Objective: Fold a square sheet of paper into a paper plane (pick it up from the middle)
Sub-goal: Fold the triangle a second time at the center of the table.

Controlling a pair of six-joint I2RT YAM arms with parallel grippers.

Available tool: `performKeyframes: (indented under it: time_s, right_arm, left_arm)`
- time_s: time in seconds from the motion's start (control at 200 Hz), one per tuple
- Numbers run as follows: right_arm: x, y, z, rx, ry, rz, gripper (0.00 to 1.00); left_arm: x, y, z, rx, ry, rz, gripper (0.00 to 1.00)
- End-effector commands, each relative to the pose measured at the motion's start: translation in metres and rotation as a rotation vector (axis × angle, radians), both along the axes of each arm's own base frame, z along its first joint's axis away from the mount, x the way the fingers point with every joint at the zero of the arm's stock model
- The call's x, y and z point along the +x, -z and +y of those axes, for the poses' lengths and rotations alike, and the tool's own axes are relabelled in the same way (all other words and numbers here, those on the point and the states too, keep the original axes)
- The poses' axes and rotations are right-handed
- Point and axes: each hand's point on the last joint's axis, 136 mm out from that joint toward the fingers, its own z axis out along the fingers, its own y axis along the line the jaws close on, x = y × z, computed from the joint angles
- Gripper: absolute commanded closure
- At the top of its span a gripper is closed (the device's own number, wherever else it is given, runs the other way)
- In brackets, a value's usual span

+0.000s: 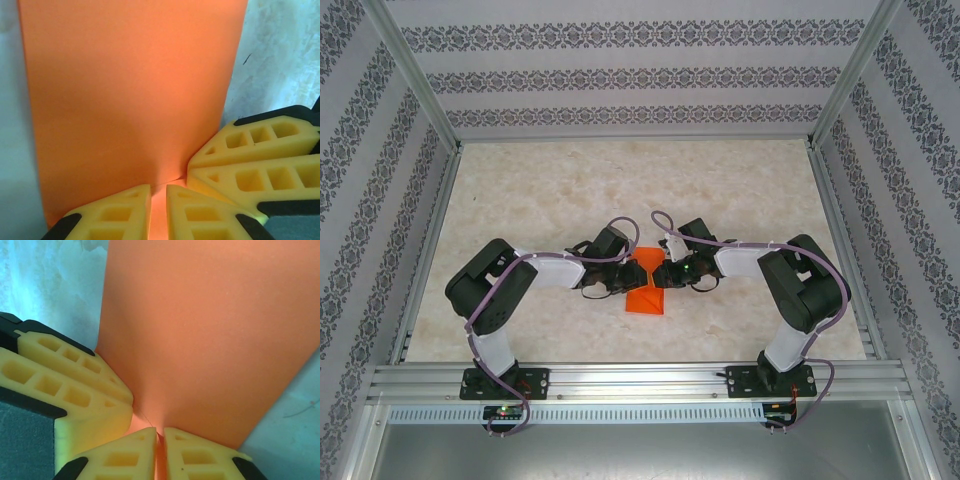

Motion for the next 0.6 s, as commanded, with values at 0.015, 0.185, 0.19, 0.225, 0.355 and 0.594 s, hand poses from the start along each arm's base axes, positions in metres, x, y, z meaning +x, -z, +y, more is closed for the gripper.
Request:
performKeyframes:
  time_s: [0.015,0.185,0.19,0.225,0.355,0.594]
  right_arm:
    - [0.001,0.005,-0.002,-0.013,0.020,-0.006,0.84]
    - [0.013,-0.029,-0.002,0.017,0.079,-0.067,0.75]
    - [0.013,-0.031,-0.003,0.018,0.082,-0.070,0.75]
    - [0.015,-0.041,-0.006,0.018,0.102,-0.091,0.74]
    - [0.015,-0.063,-0.021,0.018,0.199,-0.146,0.70]
    - [-0.029,-0.069,0.003,0.134,0.155,-0.058,0.90]
  left_arm:
    - [-0.009,0.014,0.001,0.028,0.004,0.004,0.82]
    - [-0.011,0.016,0.002,0.042,0.018,0.003,0.82]
    - [-0.011,0.016,0.002,0.043,0.018,0.004,0.82]
    - [-0.011,0.016,0.003,0.048,0.018,0.003,0.82]
    - [-0.012,0.018,0.004,0.052,0.020,0.003,0.82]
    - [-0.011,0.017,0.004,0.059,0.023,0.000,0.82]
